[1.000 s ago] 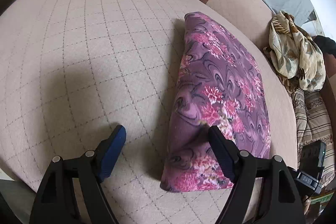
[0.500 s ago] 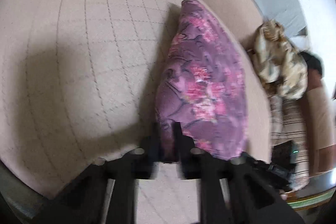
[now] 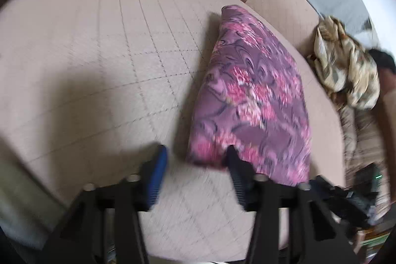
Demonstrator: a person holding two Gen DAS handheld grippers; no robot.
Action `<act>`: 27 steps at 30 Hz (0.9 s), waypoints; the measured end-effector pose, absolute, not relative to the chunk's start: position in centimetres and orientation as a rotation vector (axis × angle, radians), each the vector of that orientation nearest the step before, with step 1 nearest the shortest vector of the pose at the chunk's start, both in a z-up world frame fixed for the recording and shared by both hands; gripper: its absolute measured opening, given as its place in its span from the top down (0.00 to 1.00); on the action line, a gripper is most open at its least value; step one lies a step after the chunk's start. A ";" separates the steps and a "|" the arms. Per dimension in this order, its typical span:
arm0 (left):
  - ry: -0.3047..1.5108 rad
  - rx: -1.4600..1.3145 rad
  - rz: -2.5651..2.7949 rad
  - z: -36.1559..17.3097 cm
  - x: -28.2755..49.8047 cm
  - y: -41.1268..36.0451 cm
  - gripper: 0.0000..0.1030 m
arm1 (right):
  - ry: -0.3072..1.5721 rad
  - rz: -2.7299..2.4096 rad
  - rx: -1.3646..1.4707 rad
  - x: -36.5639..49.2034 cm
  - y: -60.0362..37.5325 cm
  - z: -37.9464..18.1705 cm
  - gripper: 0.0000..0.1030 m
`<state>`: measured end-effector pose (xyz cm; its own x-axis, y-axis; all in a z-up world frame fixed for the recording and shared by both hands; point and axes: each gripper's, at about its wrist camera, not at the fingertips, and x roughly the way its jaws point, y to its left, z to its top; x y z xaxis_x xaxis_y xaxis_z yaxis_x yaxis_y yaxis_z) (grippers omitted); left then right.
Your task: Fold small clothes
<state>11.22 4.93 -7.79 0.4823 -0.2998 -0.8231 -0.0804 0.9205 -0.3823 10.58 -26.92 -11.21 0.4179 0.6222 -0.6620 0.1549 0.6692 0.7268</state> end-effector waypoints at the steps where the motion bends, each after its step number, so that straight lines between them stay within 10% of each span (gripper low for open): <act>1: 1.042 -0.351 -0.127 -7.3 10.2 4.4 0.41 | 1.121 0.314 0.759 9.9 -26.3 -10.5 0.52; 8: 0.898 -0.107 -0.086 -3.9 3.7 1.6 0.14 | 1.062 0.230 0.548 3.6 -21.4 -6.9 0.38; 27: 0.706 0.005 -0.065 9.1 -6.2 2.1 0.10 | 0.931 0.094 0.352 -4.3 -17.9 8.4 0.30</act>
